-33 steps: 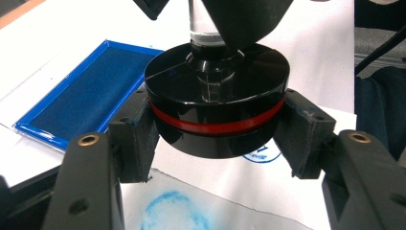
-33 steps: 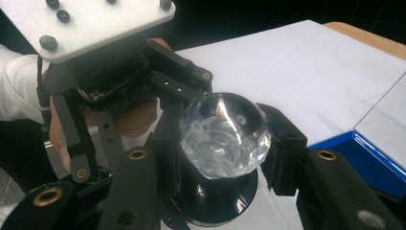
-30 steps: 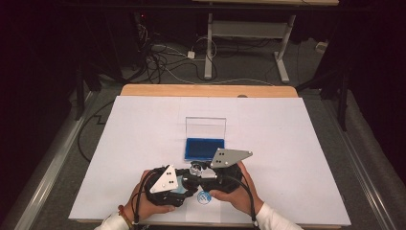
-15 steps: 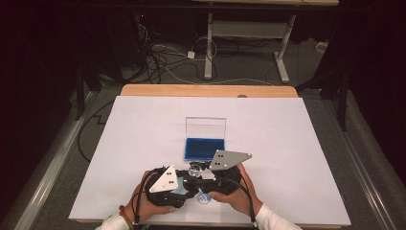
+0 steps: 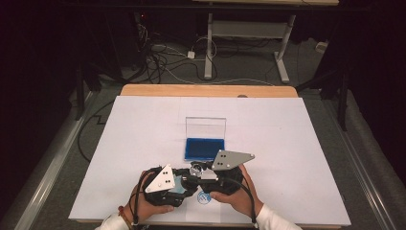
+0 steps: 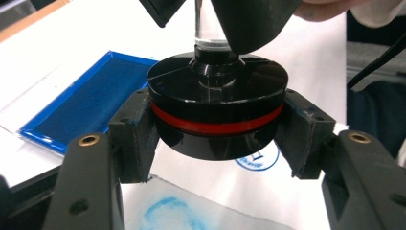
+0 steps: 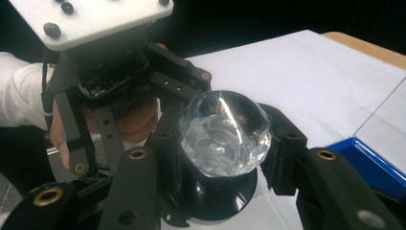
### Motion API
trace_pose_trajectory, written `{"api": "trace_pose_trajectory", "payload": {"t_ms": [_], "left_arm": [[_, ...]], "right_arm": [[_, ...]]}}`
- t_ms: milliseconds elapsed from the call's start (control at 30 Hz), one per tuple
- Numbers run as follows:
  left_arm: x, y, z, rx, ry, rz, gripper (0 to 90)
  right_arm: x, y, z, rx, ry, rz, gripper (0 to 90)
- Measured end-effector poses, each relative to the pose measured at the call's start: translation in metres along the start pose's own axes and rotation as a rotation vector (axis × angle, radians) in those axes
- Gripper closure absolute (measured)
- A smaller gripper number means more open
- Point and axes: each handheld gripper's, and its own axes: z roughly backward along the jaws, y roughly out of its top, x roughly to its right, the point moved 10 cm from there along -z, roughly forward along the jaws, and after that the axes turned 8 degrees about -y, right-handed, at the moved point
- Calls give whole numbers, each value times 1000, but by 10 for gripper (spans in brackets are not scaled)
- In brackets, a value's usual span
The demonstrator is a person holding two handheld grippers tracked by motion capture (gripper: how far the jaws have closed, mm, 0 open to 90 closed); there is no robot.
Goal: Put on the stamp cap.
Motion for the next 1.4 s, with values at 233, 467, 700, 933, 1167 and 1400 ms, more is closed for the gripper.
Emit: {"api": "trace_pose_trajectory", "payload": {"t_ms": [233, 467, 700, 933, 1167, 1400], "left_arm": [[-1, -2, 0, -32, 20, -3, 361], [-1, -4, 0, -89, 59, -48, 360], [1, -5, -3, -124, 64, -83, 360], [7, 5, -1, -31, -39, -22, 352], [7, 1, -3, -70, -14, -58, 362], [7, 1, -4, -83, -2, -65, 364]], "right_arm": [[0, -2, -2, -6, -1, 13, 569], [-3, -6, -3, -14, 2, 30, 568], [-11, -9, -7, -40, 35, 38, 571], [-20, -8, -13, -30, -2, 97, 746], [-17, -11, -13, -36, -11, 87, 749], [-15, -13, -13, -32, -6, 77, 749]]}}
